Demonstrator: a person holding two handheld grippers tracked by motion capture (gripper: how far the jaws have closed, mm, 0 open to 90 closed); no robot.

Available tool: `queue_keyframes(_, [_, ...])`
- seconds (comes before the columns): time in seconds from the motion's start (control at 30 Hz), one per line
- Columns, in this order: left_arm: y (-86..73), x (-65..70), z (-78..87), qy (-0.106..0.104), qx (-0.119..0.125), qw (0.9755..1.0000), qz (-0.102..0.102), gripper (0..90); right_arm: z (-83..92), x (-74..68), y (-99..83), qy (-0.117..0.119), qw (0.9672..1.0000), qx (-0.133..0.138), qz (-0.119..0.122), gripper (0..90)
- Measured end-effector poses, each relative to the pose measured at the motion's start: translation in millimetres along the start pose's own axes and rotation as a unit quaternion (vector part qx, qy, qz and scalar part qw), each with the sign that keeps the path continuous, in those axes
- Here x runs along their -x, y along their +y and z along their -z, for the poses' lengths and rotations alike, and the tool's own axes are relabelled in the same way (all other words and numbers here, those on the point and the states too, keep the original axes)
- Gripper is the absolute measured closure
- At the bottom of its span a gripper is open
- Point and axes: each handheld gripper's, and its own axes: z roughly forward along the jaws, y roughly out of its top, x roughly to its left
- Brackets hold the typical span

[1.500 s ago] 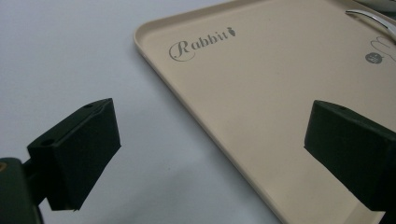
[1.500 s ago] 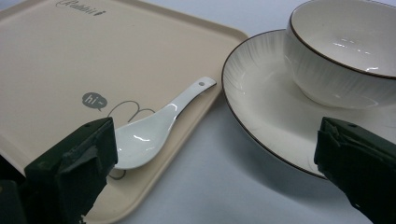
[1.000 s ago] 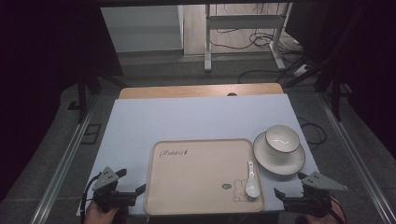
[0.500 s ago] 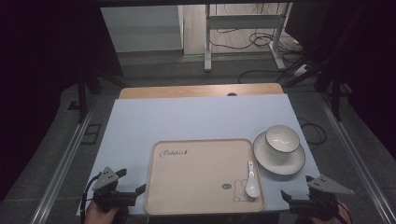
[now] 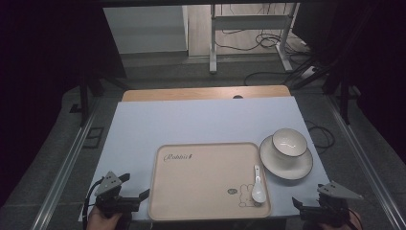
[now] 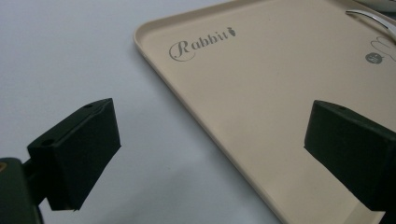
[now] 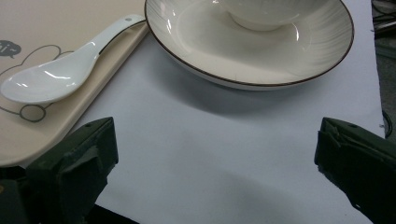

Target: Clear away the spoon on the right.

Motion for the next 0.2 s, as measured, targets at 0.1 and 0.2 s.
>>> queue_keyframes(0.1, [0.0, 0.2, 0.0, 0.000, 0.000, 1.0000, -0.001, 3.2, -1.8, 1.1, 0.2, 0.000, 1.0000, -0.007, -0.005, 0.0])
queue_keyframes(0.2, [0.4, 0.5, -0.6, 0.000, -0.002, 1.0000, -0.002, 3.3, -2.7, 1.2, 0.2, 0.001, 0.9999, -0.010, -0.005, 0.0])
